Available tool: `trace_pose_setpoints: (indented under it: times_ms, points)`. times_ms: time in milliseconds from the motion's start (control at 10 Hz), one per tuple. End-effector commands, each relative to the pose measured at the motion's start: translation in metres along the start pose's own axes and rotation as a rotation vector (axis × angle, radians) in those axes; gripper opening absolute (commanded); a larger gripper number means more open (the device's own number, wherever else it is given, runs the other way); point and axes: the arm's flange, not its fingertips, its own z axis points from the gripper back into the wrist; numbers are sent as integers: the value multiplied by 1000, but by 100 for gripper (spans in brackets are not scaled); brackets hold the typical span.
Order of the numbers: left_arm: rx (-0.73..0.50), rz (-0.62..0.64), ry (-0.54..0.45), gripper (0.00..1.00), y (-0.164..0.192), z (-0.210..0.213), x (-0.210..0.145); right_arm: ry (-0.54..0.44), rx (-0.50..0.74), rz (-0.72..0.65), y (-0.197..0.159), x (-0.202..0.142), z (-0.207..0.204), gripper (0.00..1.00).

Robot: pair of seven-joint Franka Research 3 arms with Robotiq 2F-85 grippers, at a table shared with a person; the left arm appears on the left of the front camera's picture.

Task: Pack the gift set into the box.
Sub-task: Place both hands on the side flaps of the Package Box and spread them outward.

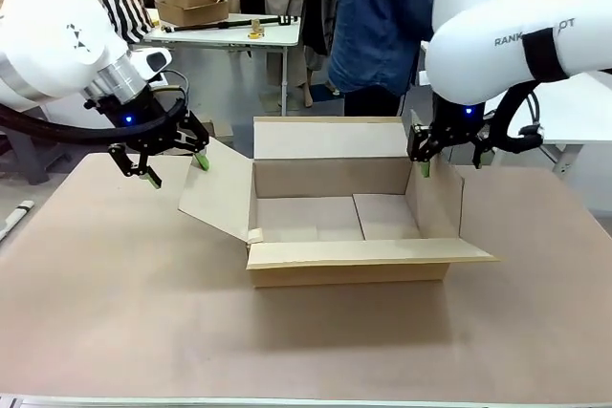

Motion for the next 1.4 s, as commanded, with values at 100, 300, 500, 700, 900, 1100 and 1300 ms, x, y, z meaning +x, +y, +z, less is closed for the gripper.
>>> trace_pose_setpoints:
  times_ms: [100, 300, 500, 700, 900, 1100, 1300]
  points:
    - [17, 12, -12, 100, -1, 2, 0, -69, 213, -44, -50, -13, -6, 100]
    - [17, 12, -12, 100, -1, 2, 0, -17, 69, -22, -19, 1, -1, 100]
    - [17, 12, -12, 100, -1, 2, 0, -34, 119, -34, -32, -3, -2, 100]
    - [17, 12, -12, 100, -1, 2, 0, -57, 259, -71, -73, -7, -1, 100]
    - [17, 12, -12, 100, -1, 2, 0, -60, 313, -61, -104, -10, 1, 100]
    - [17, 12, -12, 100, -1, 2, 0, -14, 354, -145, -130, -8, -19, 100]
    - [17, 12, -12, 100, -1, 2, 0, 36, 454, -190, -144, -4, -52, 100]
